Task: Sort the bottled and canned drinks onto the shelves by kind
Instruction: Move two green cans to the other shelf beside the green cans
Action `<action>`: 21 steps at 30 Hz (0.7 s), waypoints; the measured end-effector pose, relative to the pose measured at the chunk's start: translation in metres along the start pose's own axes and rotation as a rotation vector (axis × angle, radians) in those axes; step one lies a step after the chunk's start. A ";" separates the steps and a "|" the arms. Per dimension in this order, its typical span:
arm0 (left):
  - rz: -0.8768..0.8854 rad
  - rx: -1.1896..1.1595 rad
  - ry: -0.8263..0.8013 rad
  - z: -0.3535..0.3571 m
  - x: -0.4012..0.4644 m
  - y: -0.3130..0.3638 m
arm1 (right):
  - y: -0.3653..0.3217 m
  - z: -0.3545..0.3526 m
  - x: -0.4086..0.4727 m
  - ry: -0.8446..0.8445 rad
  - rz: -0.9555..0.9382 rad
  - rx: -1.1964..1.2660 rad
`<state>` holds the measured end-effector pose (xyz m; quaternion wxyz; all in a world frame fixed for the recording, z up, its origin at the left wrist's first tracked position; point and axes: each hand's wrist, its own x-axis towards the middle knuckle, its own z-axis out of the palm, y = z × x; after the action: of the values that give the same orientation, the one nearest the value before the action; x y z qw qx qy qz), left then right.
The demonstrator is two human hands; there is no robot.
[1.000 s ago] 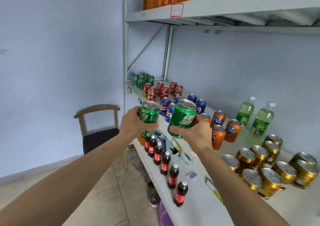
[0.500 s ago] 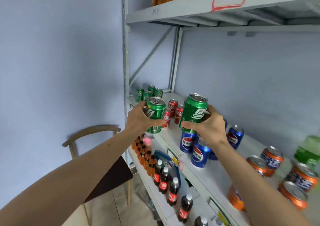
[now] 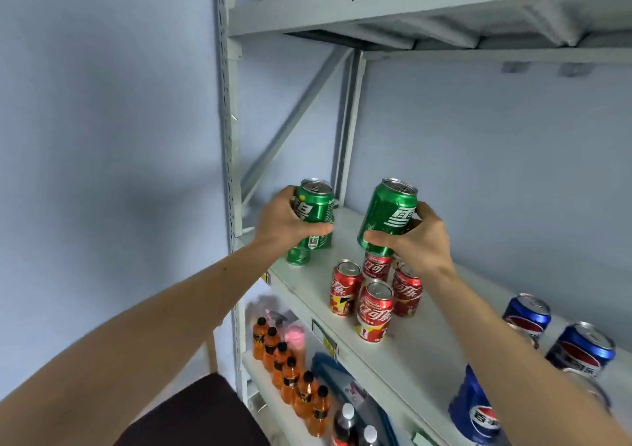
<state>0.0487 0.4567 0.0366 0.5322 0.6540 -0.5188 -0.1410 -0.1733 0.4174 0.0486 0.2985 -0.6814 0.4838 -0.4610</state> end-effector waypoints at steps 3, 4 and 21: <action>0.026 -0.003 -0.054 -0.004 0.050 -0.014 | -0.006 0.025 0.030 0.045 0.043 0.003; 0.041 -0.009 -0.069 -0.005 0.073 -0.020 | -0.006 0.038 0.045 0.070 0.063 0.004; 0.106 -0.164 -0.383 0.096 0.335 -0.109 | 0.035 0.143 0.263 0.264 0.268 0.055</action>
<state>0.1774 0.1150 0.0299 0.4821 0.5414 -0.6310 -0.2763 -0.0280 0.1532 0.0512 0.3098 -0.5360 0.5923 -0.5156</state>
